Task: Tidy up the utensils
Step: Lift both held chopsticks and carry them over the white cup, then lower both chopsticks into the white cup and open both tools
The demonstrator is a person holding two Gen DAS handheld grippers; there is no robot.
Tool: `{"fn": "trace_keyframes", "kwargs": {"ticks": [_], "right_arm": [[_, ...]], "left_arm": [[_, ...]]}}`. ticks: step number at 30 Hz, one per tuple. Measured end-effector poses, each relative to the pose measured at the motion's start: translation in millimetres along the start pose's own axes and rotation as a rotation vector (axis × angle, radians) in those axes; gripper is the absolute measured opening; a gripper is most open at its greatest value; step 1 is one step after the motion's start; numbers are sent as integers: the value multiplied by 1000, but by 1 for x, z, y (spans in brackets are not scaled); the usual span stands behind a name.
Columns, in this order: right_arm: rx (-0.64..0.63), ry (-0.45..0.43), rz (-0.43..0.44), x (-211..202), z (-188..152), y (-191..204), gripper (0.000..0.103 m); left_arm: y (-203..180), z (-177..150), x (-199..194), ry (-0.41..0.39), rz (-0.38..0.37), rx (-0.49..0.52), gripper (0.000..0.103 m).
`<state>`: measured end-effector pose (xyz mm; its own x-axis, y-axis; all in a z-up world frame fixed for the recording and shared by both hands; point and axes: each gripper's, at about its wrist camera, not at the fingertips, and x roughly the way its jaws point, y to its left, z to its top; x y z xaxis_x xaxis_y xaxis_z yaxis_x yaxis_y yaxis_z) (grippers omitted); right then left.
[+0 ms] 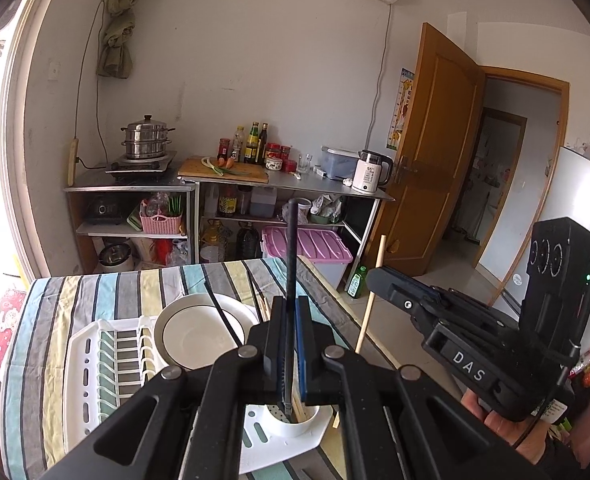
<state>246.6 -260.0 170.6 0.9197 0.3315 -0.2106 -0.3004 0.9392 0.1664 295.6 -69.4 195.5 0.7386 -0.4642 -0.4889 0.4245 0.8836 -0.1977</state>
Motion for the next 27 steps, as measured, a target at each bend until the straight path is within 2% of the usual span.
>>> {"fn": "trace_keyframes", "kwargs": {"ticks": [7, 15, 21, 27], "right_arm": [[-3, 19, 5, 35, -6, -8, 5], [18, 91, -17, 66, -35, -26, 5], [26, 144, -31, 78, -55, -35, 5], [33, 149, -36, 78, -55, -40, 5]], "left_arm": [[14, -10, 35, 49, -3, -20, 4], [36, -31, 63, 109, 6, -46, 4], [41, -43, 78, 137, 28, -40, 4], [43, -44, 79, 137, 46, -37, 4]]}}
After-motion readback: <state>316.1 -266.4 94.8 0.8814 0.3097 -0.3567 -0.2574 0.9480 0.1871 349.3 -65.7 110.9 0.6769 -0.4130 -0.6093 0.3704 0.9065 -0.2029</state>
